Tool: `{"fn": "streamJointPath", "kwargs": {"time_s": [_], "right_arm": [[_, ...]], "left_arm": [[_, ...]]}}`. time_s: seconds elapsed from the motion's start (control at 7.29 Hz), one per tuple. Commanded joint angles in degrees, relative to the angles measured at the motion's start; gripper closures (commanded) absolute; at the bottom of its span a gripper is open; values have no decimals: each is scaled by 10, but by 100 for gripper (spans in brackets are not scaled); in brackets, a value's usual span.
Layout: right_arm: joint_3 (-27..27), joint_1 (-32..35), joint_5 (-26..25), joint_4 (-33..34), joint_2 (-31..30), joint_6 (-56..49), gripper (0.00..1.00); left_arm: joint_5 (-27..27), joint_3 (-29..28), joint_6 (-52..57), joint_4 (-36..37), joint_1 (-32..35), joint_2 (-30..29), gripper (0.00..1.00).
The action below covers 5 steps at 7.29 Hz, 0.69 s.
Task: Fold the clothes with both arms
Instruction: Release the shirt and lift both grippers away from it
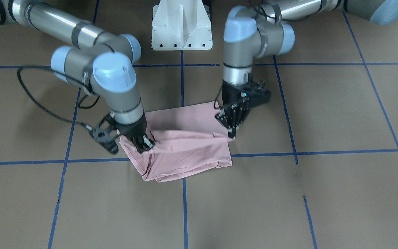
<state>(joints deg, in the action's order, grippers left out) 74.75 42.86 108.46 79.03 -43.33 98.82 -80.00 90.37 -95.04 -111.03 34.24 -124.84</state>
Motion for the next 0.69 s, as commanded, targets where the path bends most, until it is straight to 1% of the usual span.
{"fn": "streamJointPath", "kwargs": {"time_s": [0.0,0.14,0.41,0.55], "right_arm": [[-143,48,21,-105,40,-126,0],[-142,64,45,-106,39,-149,0],[-130,101,88,-104,27,-185,0],[-115,132,127,-104,-1,-241,0]], "left_arm": [[-51,-86,86,-137,58,-1,42],[-54,-84,85,-138,57,-1,40],[-57,-72,91,-139,63,10,41],[-101,-49,129,-140,80,30,41]]}}
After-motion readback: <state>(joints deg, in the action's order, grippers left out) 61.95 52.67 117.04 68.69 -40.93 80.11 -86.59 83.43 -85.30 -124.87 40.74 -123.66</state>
